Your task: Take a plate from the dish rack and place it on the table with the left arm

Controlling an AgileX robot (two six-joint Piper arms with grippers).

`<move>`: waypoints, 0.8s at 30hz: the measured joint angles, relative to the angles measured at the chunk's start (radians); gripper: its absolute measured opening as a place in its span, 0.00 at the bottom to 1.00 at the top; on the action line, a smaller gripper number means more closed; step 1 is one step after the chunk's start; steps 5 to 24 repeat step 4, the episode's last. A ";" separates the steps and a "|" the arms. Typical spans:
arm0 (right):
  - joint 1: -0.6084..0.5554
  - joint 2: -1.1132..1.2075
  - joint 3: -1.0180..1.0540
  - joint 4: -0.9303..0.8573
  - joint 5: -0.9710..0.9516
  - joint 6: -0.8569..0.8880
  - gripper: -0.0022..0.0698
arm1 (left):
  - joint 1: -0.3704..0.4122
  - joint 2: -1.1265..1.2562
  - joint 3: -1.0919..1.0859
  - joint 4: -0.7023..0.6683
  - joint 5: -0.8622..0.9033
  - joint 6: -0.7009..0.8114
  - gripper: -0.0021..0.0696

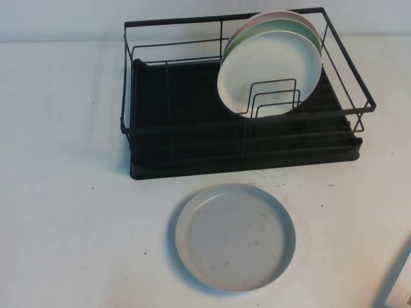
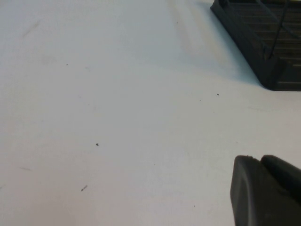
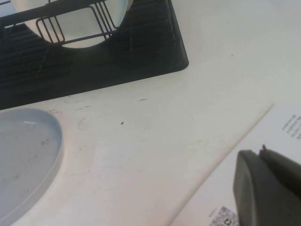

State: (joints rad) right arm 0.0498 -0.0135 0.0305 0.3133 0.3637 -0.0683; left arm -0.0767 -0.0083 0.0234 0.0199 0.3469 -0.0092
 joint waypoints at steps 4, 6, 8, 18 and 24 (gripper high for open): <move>0.000 0.000 0.000 0.000 0.000 0.000 0.00 | 0.000 0.000 0.000 0.000 0.000 0.000 0.03; 0.000 0.000 0.000 0.000 0.000 0.000 0.00 | 0.000 0.000 0.000 0.000 0.000 0.000 0.03; 0.000 0.000 0.000 0.000 0.000 0.000 0.00 | 0.000 0.000 0.000 0.000 0.000 0.000 0.03; 0.000 0.000 0.000 0.000 0.000 0.000 0.00 | 0.000 0.000 0.000 0.000 0.000 0.000 0.03; 0.000 0.000 0.000 0.000 0.000 0.000 0.00 | 0.000 0.000 0.000 0.000 0.000 0.000 0.03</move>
